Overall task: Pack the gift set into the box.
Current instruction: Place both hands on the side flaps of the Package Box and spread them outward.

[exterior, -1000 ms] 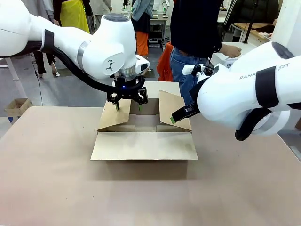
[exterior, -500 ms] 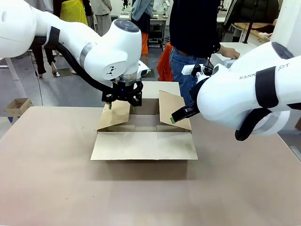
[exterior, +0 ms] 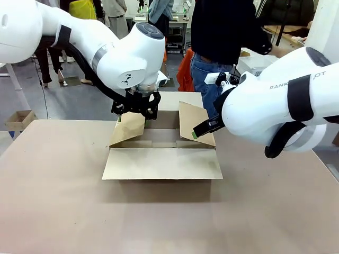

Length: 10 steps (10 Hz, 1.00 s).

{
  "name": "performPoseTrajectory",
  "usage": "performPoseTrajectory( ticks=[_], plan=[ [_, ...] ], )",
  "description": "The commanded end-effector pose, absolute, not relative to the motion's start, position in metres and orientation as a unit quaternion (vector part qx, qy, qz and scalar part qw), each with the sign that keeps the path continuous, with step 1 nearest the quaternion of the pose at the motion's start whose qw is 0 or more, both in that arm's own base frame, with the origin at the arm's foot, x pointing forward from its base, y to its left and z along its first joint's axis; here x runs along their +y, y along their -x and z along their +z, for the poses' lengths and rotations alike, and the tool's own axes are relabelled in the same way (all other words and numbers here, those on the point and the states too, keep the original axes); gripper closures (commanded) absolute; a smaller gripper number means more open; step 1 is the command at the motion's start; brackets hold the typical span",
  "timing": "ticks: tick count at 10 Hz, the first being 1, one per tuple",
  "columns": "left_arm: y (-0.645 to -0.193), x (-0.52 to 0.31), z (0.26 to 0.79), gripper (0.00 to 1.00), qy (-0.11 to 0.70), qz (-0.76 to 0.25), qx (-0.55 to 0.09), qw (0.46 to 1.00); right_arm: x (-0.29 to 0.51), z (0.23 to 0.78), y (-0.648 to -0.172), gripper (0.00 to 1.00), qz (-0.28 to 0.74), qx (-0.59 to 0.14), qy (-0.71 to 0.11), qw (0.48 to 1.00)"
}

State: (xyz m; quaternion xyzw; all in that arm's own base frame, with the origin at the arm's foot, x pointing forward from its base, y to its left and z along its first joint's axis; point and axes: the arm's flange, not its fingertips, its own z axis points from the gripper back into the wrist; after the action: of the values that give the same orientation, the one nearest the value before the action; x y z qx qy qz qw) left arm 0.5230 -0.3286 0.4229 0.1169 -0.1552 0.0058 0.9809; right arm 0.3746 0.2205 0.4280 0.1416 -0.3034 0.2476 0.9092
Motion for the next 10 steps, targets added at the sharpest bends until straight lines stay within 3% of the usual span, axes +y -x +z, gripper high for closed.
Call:
performPoseTrajectory(
  ticks=[1, 6, 10],
  plan=[
    [-0.512, -0.309, 0.437, 0.0, -0.102, 0.016, -0.163, 0.981, 0.223, 0.432, -0.376, 0.0, 0.244, -0.311, -0.132, 0.909],
    [-0.514, -0.242, 0.467, 0.0, -0.062, 0.064, -0.183, 0.979, 0.223, 0.432, -0.376, 0.0, 0.244, -0.311, -0.132, 0.909],
    [-0.514, -0.185, 0.459, 0.0, -0.012, 0.082, -0.173, 0.981, 0.223, 0.432, -0.376, 0.0, 0.244, -0.311, -0.132, 0.909]
  ],
)
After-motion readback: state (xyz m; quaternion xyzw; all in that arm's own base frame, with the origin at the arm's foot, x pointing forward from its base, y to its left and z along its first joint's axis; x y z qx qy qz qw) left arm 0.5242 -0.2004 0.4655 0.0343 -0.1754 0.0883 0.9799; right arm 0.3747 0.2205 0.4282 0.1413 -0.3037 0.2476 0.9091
